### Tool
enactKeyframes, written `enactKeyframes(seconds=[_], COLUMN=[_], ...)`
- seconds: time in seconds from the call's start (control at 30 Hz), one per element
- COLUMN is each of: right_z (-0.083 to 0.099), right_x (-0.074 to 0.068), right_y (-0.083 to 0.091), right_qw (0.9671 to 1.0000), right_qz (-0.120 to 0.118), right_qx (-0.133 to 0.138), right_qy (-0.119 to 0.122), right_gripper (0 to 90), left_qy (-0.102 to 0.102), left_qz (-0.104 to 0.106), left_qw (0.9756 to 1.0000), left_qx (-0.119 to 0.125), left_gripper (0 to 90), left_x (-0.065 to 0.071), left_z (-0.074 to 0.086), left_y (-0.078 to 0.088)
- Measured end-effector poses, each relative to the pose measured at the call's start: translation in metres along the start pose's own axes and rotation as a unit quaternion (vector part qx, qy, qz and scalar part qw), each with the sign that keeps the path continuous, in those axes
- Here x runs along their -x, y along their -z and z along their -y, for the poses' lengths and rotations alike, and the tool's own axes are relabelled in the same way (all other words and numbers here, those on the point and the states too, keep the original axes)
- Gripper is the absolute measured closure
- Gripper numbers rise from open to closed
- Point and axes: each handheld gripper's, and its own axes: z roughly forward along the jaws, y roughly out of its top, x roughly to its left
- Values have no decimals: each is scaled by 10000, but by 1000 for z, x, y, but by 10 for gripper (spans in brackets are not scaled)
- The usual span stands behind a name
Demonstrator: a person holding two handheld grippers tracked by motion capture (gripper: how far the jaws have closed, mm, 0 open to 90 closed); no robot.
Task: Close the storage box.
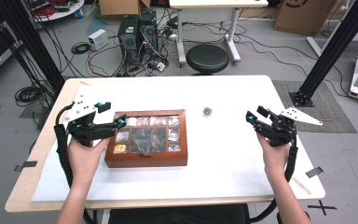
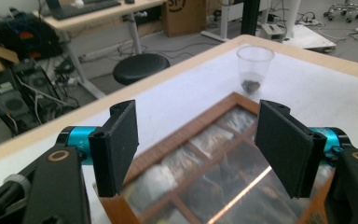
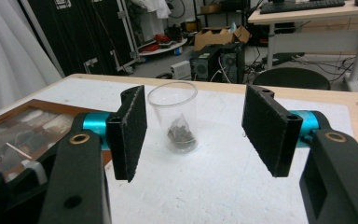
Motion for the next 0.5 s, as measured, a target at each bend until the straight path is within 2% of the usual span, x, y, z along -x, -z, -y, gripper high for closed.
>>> enactKeyframes(seconds=[0.13, 0.27, 0.4, 0.5], right_z=[0, 0, 1, 1], right_x=[0, 1, 4, 5], right_y=[-1, 0, 1, 1], right_qw=[10000, 9999, 9999, 9999], right_qz=[32, 75, 99, 116], right_qx=[-57, -61, -69, -87], right_qy=[33, 50, 18, -33], right_gripper=[407, 407, 407, 407], left_qy=[-179, -99, -198, -94], left_qz=[-87, 108, 70, 112], left_qw=[9998, 9998, 9997, 9998], left_qx=[69, 95, 138, 162], left_gripper=[302, 302, 302, 302], left_x=[3, 5, 7, 5], left_z=[-7, -6, -2, 1], left_y=[-9, -16, -18, -18])
